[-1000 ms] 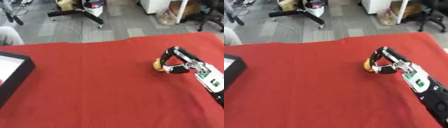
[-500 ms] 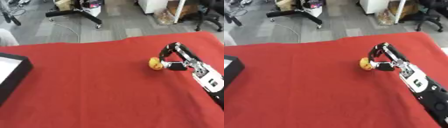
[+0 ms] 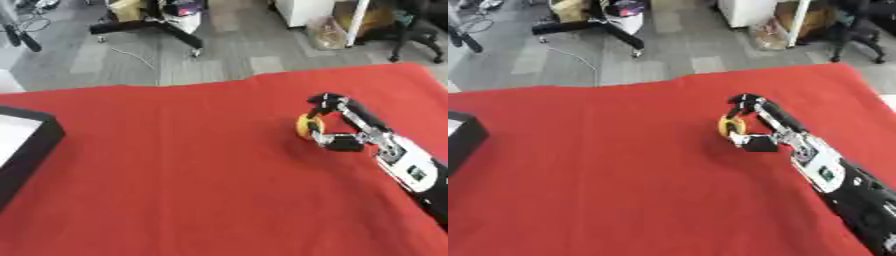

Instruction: Pick up the objects with one hand, pass them to the other hand, and then place them into the box on the other side of the table.

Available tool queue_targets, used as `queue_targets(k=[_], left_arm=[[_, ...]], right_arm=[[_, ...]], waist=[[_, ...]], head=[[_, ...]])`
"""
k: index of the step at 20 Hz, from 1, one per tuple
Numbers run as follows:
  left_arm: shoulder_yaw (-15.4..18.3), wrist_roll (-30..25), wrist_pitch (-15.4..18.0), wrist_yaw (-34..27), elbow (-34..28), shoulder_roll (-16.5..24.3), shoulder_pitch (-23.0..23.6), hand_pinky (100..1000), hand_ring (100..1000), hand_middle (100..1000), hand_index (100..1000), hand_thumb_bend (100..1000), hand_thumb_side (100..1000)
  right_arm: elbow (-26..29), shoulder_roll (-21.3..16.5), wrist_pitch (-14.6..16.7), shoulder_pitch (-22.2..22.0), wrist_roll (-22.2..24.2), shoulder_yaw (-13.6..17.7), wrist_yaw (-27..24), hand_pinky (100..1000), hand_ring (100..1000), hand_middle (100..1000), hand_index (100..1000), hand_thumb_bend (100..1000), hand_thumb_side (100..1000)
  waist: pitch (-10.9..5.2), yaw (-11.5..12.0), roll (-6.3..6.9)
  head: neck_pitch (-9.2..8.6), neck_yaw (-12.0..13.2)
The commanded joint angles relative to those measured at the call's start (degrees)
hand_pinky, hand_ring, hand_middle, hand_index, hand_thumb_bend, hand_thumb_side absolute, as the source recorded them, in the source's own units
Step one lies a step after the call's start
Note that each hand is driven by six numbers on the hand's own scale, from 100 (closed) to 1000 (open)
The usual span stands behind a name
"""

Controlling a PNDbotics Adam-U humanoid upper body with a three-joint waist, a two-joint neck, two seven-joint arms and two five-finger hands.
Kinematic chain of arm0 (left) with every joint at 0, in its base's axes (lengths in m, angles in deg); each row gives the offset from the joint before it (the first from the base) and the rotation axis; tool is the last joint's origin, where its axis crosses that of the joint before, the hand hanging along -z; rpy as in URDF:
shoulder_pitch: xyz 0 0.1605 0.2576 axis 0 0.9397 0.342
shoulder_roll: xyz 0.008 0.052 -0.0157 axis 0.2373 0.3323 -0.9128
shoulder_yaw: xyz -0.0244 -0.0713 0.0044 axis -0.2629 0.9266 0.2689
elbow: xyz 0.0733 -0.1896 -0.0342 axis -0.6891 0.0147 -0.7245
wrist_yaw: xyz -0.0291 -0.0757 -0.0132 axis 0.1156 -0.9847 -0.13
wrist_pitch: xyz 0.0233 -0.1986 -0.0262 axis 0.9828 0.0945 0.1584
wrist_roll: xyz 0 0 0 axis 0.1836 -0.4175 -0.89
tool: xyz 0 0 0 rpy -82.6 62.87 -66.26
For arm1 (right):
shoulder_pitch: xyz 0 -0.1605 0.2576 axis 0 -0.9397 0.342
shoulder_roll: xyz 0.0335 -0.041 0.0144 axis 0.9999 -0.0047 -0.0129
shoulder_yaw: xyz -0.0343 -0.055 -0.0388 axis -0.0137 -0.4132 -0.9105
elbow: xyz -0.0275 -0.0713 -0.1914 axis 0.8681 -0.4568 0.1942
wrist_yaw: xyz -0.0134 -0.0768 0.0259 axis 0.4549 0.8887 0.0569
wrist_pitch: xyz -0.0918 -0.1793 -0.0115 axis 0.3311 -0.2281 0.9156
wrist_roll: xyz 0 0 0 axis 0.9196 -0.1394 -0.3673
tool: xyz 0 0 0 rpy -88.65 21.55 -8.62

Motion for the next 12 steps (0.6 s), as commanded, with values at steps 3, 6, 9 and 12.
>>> queue_targets(k=[3, 6, 9, 12], left_arm=[[0.0, 0.1, 0.5, -0.4, -1.1, 0.8, -0.8, 503, 519, 530, 751, 417, 637], [0.0, 0.1, 0.5, -0.4, -1.1, 0.8, -0.9, 503, 519, 530, 751, 420, 637], [0.0, 0.0, 0.6, -0.4, -1.1, 0.8, -0.9, 502, 519, 530, 752, 420, 638], [0.0, 0.1, 0.7, -0.3, -1.1, 0.8, -0.9, 502, 519, 530, 752, 419, 638]], right_arm=[[-1.5, -2.0, -2.1, 1.2, 4.5, 1.8, 4.0, 768, 910, 899, 901, 100, 485], [-1.2, -1.9, -3.8, 1.4, 7.0, 3.0, 4.7, 769, 904, 891, 903, 100, 482], [-1.2, -1.8, -5.0, 1.5, 7.8, 3.6, 5.4, 762, 888, 872, 893, 100, 430], [-1.4, -1.9, -6.2, 1.5, 6.8, 3.9, 6.6, 757, 865, 841, 872, 100, 348]], waist=[[0.2, 0.0, 0.65], [0.24, 0.0, 0.65], [0.29, -0.1, 0.67], [0.32, -0.1, 0.66]], head=[[-0.79, -0.3], [-0.88, -0.3], [-0.9, -0.4], [-0.92, -0.4]])
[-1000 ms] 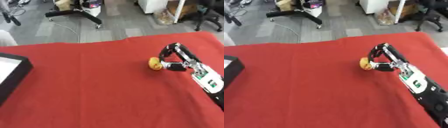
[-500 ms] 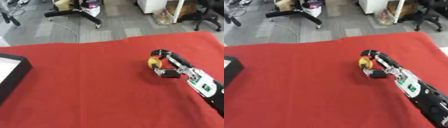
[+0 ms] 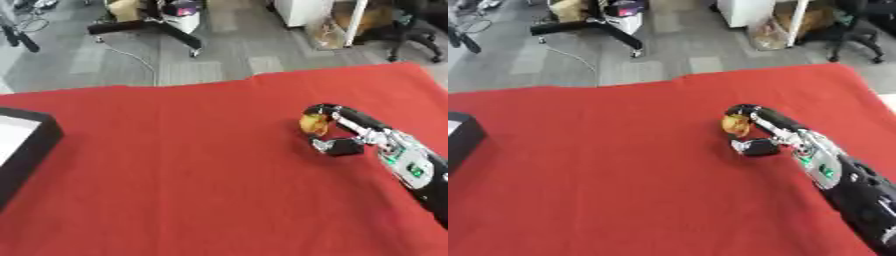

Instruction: Pick up the objects with one hand, pass them to the other hand, and then place them into the box on the other side of the table.

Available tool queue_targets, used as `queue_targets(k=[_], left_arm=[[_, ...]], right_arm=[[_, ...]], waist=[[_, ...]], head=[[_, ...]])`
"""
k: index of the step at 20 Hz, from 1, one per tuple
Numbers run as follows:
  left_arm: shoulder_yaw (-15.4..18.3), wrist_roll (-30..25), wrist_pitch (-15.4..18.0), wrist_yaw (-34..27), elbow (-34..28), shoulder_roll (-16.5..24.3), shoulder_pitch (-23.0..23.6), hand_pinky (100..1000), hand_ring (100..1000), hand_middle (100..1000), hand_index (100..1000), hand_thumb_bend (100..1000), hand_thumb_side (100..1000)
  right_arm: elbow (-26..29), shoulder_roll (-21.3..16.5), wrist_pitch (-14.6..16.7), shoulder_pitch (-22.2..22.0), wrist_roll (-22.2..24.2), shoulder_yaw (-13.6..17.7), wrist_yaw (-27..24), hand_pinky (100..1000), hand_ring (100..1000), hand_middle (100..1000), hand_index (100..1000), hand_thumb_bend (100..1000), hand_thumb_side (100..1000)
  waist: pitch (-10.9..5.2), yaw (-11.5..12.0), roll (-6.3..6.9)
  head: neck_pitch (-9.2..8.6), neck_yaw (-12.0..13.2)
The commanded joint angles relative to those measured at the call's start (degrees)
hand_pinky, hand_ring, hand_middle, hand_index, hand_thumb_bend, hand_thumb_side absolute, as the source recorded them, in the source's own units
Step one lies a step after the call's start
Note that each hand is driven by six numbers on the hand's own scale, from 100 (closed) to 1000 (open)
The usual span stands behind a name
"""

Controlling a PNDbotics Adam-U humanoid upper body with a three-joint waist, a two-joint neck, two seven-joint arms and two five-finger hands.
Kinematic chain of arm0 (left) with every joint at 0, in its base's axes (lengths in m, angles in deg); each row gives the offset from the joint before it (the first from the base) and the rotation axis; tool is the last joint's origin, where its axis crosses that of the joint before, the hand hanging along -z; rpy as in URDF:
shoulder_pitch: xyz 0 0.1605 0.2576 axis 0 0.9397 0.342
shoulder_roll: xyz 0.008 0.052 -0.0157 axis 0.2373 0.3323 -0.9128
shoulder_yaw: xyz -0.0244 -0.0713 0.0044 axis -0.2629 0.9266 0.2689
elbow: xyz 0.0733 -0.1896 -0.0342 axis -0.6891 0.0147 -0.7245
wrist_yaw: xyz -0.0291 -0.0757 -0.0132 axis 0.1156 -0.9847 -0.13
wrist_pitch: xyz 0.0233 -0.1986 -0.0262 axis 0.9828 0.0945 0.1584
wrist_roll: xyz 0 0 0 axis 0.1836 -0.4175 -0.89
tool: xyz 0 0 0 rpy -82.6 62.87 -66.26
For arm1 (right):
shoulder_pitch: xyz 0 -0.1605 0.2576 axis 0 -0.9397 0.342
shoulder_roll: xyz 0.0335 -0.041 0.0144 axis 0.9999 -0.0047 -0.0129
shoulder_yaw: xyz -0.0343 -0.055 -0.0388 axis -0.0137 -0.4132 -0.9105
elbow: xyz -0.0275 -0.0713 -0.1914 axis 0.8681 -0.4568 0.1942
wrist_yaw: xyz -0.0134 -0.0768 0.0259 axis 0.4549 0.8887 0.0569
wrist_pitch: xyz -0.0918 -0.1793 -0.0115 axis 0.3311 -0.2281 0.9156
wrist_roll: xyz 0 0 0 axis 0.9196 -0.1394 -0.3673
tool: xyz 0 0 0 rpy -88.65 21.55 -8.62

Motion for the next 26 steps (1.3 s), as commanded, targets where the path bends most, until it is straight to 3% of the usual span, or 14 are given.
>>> queue_targets(k=[1, 2, 3, 5, 7, 14, 20, 26], left_arm=[[0.0, 0.1, 0.3, -0.2, -1.1, 0.9, -0.9, 501, 519, 531, 753, 418, 638], [0.0, 0.1, 0.3, -0.2, -1.1, 0.8, -0.9, 501, 519, 530, 753, 417, 638], [0.0, 0.1, 0.3, -0.1, -1.1, 0.8, -0.9, 501, 519, 530, 753, 417, 637], [0.0, 0.2, 0.3, -0.2, -1.1, 0.9, -0.8, 500, 519, 530, 753, 416, 637], [0.0, 0.2, 0.3, -0.2, -1.1, 0.8, -0.8, 500, 519, 530, 753, 414, 637], [0.0, 0.2, 0.3, -0.2, -1.1, 0.8, -0.8, 499, 518, 530, 753, 410, 639], [0.1, 0.4, 0.3, -0.2, -1.1, 0.8, -0.7, 498, 518, 530, 753, 406, 641], [0.9, 1.2, -0.1, 0.4, -1.1, 0.6, -0.1, 495, 515, 527, 751, 399, 641]], right_arm=[[-0.2, -1.9, -1.4, 0.4, -0.9, 0.9, 1.7, 754, 853, 818, 851, 100, 288], [-0.3, -2.0, -2.0, 0.4, -1.4, 0.9, 2.4, 753, 851, 815, 847, 100, 276], [-0.5, -2.0, -2.6, 0.4, -2.0, 1.0, 3.1, 745, 831, 788, 813, 100, 183], [-0.6, -2.0, -3.9, 0.4, -3.2, 1.0, 4.7, 730, 804, 732, 735, 100, 100], [-0.6, -1.9, -5.2, 0.4, -4.8, 1.1, 6.3, 703, 765, 613, 606, 100, 100], [0.1, -1.6, -7.4, 0.2, -12.4, 1.4, 7.1, 628, 695, 436, 315, 100, 100], [0.5, -1.5, -7.3, -0.1, -17.9, 1.7, 4.8, 581, 661, 388, 234, 100, 100], [3.4, -2.2, -7.0, -1.0, -20.3, 2.7, 1.2, 549, 638, 374, 223, 100, 100]], waist=[[0.14, -0.1, 0.65], [0.14, -0.1, 0.64], [0.13, -0.1, 0.63], [0.12, -0.1, 0.61], [0.1, -0.1, 0.59], [0.09, -0.2, 0.58], [0.03, -0.4, 0.59], [-0.22, -1.0, 0.56]], head=[[-0.92, -0.2], [-0.91, -0.2], [-0.92, -0.2], [-0.94, -0.2], [-0.95, -0.2], [-0.92, -0.3], [-0.81, -0.3], [-0.39, -0.4]])
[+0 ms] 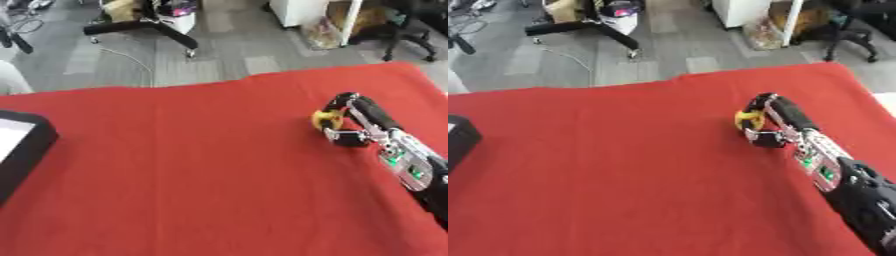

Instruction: Pick up the objects with one hand, pass them to the other hand, and then place them into the box on the other side of the table.

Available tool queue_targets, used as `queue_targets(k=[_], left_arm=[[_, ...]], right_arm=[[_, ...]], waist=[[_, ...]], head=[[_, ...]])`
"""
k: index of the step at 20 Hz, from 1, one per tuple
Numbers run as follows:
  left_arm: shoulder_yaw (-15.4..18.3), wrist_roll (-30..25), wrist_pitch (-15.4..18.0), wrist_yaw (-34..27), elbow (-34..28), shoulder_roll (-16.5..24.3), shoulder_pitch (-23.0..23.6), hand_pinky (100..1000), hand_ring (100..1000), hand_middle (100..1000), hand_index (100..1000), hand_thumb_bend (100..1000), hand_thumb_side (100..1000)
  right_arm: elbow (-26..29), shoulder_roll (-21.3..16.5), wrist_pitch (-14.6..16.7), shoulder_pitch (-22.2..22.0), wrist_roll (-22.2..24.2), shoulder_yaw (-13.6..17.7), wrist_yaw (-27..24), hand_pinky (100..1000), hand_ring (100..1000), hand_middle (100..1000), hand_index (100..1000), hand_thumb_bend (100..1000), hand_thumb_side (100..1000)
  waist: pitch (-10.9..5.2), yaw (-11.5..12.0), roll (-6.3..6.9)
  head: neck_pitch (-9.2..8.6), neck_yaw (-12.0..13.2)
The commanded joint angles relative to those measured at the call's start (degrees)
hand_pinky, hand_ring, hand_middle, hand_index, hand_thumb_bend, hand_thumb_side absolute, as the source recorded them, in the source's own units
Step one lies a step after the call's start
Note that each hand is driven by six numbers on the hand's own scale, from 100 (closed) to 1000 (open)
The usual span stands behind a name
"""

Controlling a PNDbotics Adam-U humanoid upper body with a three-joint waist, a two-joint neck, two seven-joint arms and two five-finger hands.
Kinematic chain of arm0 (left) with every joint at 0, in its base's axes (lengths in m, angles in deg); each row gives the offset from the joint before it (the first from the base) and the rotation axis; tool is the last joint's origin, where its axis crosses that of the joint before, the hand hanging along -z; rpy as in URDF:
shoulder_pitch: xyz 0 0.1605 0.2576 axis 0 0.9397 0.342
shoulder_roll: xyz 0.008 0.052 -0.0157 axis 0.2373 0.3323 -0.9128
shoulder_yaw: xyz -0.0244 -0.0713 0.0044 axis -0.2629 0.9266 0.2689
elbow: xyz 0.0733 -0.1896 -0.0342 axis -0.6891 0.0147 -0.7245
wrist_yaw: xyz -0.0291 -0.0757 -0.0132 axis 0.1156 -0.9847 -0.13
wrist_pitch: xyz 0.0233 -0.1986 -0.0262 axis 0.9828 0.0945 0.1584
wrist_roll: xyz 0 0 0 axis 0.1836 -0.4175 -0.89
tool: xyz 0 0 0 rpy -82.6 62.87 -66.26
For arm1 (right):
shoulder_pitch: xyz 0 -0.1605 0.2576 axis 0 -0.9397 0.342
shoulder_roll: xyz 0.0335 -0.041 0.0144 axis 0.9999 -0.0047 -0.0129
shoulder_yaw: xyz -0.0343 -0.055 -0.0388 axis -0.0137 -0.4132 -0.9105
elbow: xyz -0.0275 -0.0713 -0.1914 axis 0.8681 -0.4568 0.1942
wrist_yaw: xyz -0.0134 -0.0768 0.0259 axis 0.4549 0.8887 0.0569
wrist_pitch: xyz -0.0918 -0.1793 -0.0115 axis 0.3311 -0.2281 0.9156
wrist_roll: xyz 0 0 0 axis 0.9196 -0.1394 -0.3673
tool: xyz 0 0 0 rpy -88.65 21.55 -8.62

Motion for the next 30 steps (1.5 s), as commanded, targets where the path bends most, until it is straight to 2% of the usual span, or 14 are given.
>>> queue_targets(k=[1, 7, 9, 14, 17, 20, 24, 28, 30], left_arm=[[1.1, 1.0, -0.3, 0.5, -1.1, 0.6, -0.1, 495, 515, 527, 751, 399, 641], [3.8, 4.1, -1.9, 4.4, -1.1, -0.5, 1.8, 483, 502, 514, 739, 371, 630], [4.8, 5.3, -2.9, 6.6, -0.6, -1.5, 3.2, 462, 486, 496, 718, 335, 618], [6.3, 7.7, -4.5, 13.8, 7.0, -4.0, 6.8, 421, 461, 470, 685, 264, 576], [5.6, 7.5, -4.2, 17.6, 13.9, -3.9, 7.0, 406, 453, 463, 682, 238, 553], [2.1, 5.6, -2.5, 20.6, 22.1, -4.1, 5.2, 404, 455, 467, 690, 229, 566], [-4.6, 1.1, 3.2, 21.0, 31.3, -3.1, -0.5, 406, 457, 470, 694, 227, 579], [-12.1, -4.0, 10.8, 18.8, 34.8, -3.0, -9.6, 434, 468, 484, 713, 239, 592], [-15.3, -6.7, 14.9, 17.6, 34.9, -3.0, -13.3, 447, 473, 491, 720, 247, 598]], right_arm=[[3.3, -2.5, 0.0, 0.0, -0.9, 1.6, -2.4, 549, 638, 374, 223, 100, 100], [9.2, -3.5, -1.0, -1.5, -1.5, 3.6, -8.2, 536, 637, 373, 224, 100, 100], [11.4, -3.9, -1.8, -1.9, -1.4, 4.4, -11.1, 533, 641, 373, 225, 100, 100], [19.2, -4.5, -4.3, -2.9, -0.1, 6.4, -21.5, 526, 645, 373, 227, 100, 100], [24.5, -4.7, -5.8, -2.9, 0.7, 6.9, -27.0, 528, 645, 371, 231, 100, 100], [30.0, -5.0, -6.8, -1.8, 1.9, 6.1, -31.6, 531, 644, 367, 232, 100, 100], [35.0, -4.7, -8.2, 1.3, 4.7, 3.8, -36.3, 532, 643, 369, 232, 100, 100], [37.8, -3.0, -9.1, 5.7, 9.4, 0.2, -39.8, 532, 646, 369, 232, 100, 100], [38.1, -1.7, -8.5, 7.6, 12.2, -1.6, -41.1, 533, 648, 370, 232, 100, 100]], waist=[[-0.29, -0.3, 0.55], [-0.75, -1.1, 0.28], [-0.97, -1.6, 0.1], [-1.67, -2.9, -0.54], [-2.31, -3.7, -0.69], [-2.94, -4.4, -0.8], [-3.58, -5.0, -0.92], [-3.96, -5.0, -1.02], [-3.99, -4.9, -1.26]], head=[[-0.14, -0.2], [0.43, -0.2], [0.69, -0.1], [1.33, 0.4], [1.74, 1.1], [2.02, 1.6], [2.42, 2.3], [2.74, 2.9], [2.8, 2.9]])
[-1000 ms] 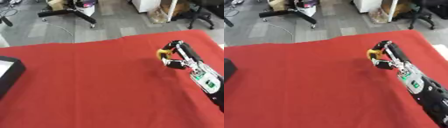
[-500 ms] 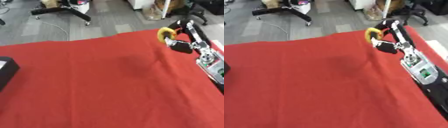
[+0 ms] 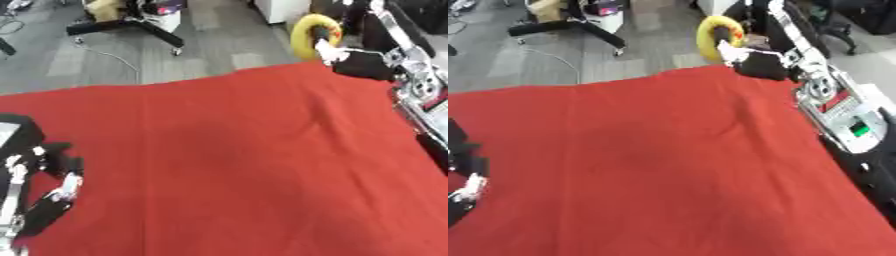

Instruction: Pick up the objects with one hand, pass them to the other hand, and then place them into the box on the other side of the table.

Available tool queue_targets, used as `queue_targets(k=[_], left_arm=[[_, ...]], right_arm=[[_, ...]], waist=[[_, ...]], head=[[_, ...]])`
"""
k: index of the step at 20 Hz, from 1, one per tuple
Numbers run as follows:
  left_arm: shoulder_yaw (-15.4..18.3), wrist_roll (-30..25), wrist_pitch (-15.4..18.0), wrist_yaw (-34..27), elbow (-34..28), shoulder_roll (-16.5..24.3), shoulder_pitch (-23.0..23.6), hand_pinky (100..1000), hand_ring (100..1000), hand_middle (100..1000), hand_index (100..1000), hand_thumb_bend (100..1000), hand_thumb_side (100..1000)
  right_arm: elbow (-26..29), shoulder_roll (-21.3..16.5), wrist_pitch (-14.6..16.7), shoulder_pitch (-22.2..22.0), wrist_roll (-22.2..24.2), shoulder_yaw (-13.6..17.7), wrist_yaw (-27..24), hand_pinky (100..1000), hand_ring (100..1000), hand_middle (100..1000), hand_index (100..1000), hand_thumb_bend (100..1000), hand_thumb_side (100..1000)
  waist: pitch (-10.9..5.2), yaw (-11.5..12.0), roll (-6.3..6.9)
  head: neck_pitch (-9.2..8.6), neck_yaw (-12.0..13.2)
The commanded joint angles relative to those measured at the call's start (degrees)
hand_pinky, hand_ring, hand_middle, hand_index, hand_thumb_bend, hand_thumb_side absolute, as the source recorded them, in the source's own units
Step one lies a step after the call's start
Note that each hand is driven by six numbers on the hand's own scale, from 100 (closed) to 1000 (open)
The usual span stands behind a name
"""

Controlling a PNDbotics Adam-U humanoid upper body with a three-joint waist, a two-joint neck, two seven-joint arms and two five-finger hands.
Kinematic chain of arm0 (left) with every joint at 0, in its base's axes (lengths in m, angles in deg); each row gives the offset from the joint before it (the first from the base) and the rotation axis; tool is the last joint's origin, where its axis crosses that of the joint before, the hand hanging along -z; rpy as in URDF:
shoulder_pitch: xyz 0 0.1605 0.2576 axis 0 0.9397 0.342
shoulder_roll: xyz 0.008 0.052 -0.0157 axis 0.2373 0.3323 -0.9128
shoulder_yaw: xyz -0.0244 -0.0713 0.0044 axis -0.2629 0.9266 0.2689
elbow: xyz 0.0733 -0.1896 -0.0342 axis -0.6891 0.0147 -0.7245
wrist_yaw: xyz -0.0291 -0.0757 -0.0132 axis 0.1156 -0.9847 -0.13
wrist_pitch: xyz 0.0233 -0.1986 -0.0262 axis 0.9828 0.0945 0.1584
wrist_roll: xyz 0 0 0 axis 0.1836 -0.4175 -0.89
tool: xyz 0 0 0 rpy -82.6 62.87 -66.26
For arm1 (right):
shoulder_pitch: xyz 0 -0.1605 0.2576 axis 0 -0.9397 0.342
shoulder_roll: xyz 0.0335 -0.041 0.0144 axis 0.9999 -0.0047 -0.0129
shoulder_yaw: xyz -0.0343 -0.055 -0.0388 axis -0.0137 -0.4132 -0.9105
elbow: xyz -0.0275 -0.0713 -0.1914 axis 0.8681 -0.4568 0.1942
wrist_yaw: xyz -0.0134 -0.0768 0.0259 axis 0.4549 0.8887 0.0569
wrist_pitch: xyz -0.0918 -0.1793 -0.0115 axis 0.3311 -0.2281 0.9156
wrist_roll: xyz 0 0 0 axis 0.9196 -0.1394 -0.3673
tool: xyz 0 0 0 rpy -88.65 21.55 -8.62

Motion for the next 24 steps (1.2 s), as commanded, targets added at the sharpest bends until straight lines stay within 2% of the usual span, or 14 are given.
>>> queue_targets(k=[1, 4, 7, 10, 15, 18, 24], left_arm=[[-4.7, -3.6, 6.0, -2.4, -0.6, 1.1, -4.4, 451, 475, 493, 722, 250, 599], [-7.2, -5.8, 9.4, -5.8, -3.7, 1.8, -7.5, 468, 484, 502, 728, 280, 604], [-8.8, -6.6, 9.6, -10.4, -7.8, 1.8, -8.8, 476, 490, 508, 730, 304, 597], [-9.8, -8.3, 9.1, -13.7, -12.5, 2.6, -8.2, 488, 498, 518, 740, 323, 595], [-7.8, -7.4, 8.2, -15.7, -17.3, 4.0, -5.8, 496, 511, 533, 743, 333, 573], [-6.6, -5.5, 7.8, -15.2, -18.9, 4.2, -4.8, 495, 518, 541, 744, 343, 567], [-6.7, -3.9, 6.8, -16.2, -20.0, 4.3, -3.6, 491, 529, 553, 743, 373, 557]], right_arm=[[1.8, 0.9, 0.5, 2.7, 4.3, -2.1, -2.4, 533, 649, 371, 232, 100, 100], [1.8, 3.2, 0.0, 4.5, 8.2, -3.7, -3.7, 534, 653, 372, 232, 100, 100], [1.7, 5.9, -1.5, 5.4, 11.8, -5.1, -3.5, 534, 657, 375, 231, 100, 100], [1.1, 8.3, -1.9, 5.8, 15.5, -6.5, -1.1, 536, 659, 377, 230, 100, 100], [-1.9, 8.4, 1.5, 6.0, 21.2, -9.3, 4.3, 537, 661, 382, 231, 100, 100], [-4.4, 8.3, 3.4, 6.8, 23.7, -10.6, 5.4, 539, 663, 384, 231, 100, 100], [-10.0, 9.2, 5.6, 8.6, 27.3, -11.8, 6.3, 543, 668, 385, 231, 100, 100]], waist=[[-1.83, 0.2, -1.12], [-1.97, 0.8, -1.2], [-2.29, 1.4, -1.25], [-2.59, 1.6, -1.46], [-2.93, 1.4, -1.77], [-2.79, 1.2, -1.84], [-2.12, 1.0, -1.99]], head=[[0.25, 0.3], [0.74, 0.4], [1.31, 0.6], [1.84, 1.2], [2.72, 4.6], [2.93, 6.3], [3.48, 8.2]])
